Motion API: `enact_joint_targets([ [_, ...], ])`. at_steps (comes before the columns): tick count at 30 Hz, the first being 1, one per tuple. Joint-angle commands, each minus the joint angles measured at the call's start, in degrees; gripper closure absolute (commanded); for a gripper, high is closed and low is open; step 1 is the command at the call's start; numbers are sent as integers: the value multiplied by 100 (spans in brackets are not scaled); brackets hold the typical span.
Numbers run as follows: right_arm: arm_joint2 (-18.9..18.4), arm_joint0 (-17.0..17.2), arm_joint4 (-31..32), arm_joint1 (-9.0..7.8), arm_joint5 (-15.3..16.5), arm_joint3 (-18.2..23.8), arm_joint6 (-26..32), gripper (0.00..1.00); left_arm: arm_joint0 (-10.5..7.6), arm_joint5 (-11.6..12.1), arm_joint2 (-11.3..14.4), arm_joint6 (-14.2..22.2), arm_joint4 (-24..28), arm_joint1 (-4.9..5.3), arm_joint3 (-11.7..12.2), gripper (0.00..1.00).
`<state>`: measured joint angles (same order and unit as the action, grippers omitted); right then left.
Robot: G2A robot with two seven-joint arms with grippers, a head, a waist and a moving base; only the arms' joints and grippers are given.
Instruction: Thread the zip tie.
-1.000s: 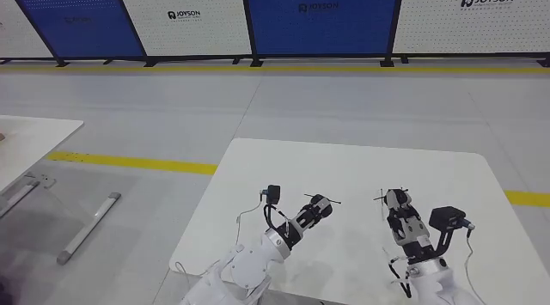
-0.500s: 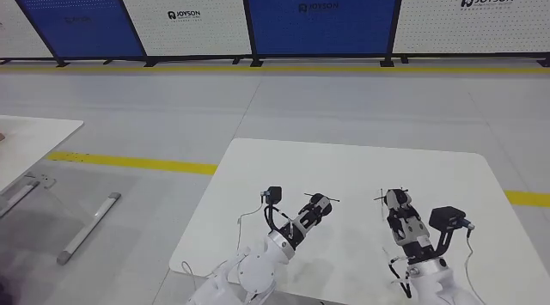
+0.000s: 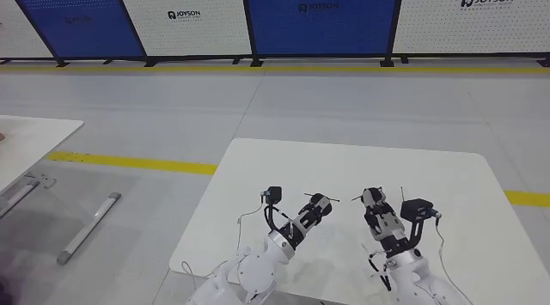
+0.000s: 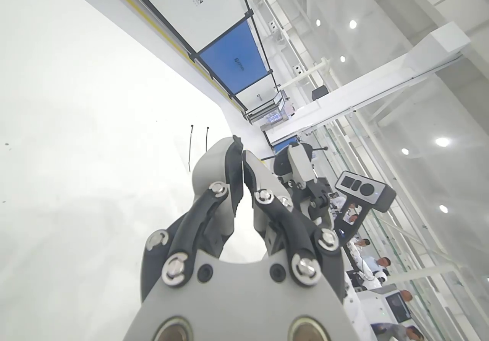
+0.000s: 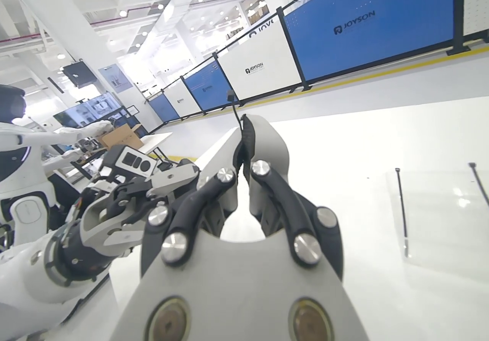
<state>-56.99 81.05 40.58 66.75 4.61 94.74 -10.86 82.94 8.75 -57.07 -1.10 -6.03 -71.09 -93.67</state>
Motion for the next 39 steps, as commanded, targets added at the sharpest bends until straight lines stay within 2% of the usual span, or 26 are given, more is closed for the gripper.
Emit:
enact_joint_targets([
  [1, 21, -35, -38, 12, 22, -45, 50, 100, 0, 0, 0, 0, 0, 0, 0, 100],
  [12, 8, -22, -16, 20, 8, -44, 46, 100, 0, 0, 0, 0, 0, 0, 0, 100],
  [18, 178, -59, -19, 122, 93, -179, -209, 100, 0, 0, 0, 0, 0, 0, 0, 100],
  [21, 313, -188, -16, 188, 8, -353, -150, 100, 0, 0, 0, 0, 0, 0, 0, 100],
  [32, 267, -147, -14, 197, -2, -321, -205, 100, 0, 0, 0, 0, 0, 0, 0, 100],
  [39, 171, -27, 14, 233, 138, -249, -371, 100, 0, 0, 0, 0, 0, 0, 0, 100],
])
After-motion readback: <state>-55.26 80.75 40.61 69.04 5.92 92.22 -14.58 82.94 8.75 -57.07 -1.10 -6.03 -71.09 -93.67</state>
